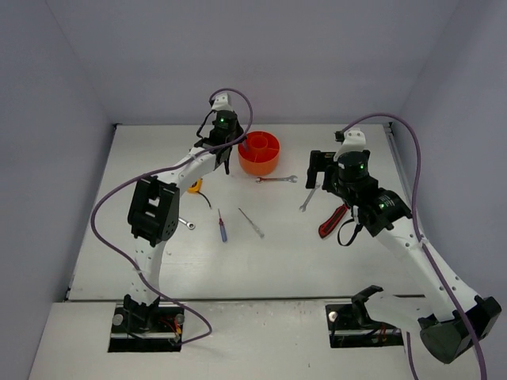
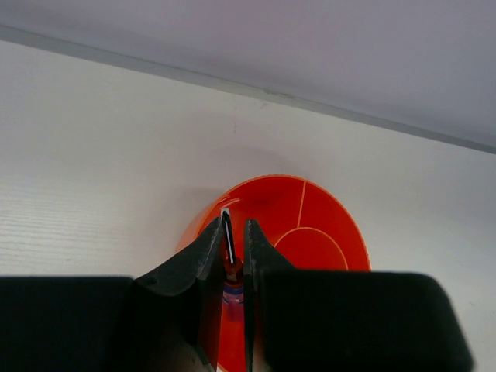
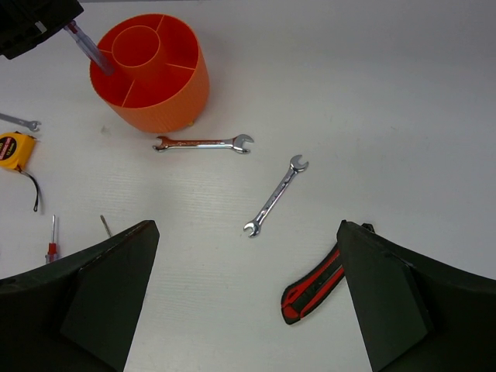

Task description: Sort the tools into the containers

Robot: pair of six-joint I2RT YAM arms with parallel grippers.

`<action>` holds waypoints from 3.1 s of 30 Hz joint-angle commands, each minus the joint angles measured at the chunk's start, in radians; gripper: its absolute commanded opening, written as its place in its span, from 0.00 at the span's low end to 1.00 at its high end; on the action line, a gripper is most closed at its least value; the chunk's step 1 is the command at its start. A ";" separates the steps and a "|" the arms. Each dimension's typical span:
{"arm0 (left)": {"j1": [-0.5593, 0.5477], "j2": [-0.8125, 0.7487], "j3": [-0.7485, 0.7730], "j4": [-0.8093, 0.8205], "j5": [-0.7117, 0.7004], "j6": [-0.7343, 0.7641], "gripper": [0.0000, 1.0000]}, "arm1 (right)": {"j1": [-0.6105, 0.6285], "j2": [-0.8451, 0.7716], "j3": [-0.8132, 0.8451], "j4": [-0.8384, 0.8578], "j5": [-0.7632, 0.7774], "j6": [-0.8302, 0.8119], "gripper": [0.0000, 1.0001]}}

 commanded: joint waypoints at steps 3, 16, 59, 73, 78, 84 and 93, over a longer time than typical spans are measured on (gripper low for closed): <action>-0.026 -0.007 0.047 0.083 -0.005 -0.045 0.00 | -0.038 0.011 -0.001 0.049 -0.064 -0.013 0.98; -0.035 -0.046 -0.005 0.072 -0.006 -0.022 0.32 | -0.042 0.038 -0.001 0.049 -0.079 -0.060 0.99; -0.031 -0.315 -0.449 -0.789 0.296 -0.065 0.50 | -0.041 0.155 -0.017 0.046 -0.176 0.032 0.92; -0.032 -0.218 -0.427 -0.793 0.289 -0.088 0.45 | -0.042 0.105 -0.058 0.046 -0.157 0.037 0.92; -0.031 -0.196 -0.428 -0.804 0.275 -0.087 0.36 | -0.042 0.086 -0.070 0.046 -0.145 0.041 0.92; -0.031 -0.209 -0.421 -0.802 0.243 -0.091 0.08 | -0.042 0.080 -0.074 0.046 -0.141 0.039 0.92; -0.041 -0.352 -0.204 -0.769 0.072 -0.085 0.00 | -0.042 0.071 -0.055 0.047 -0.110 0.022 0.92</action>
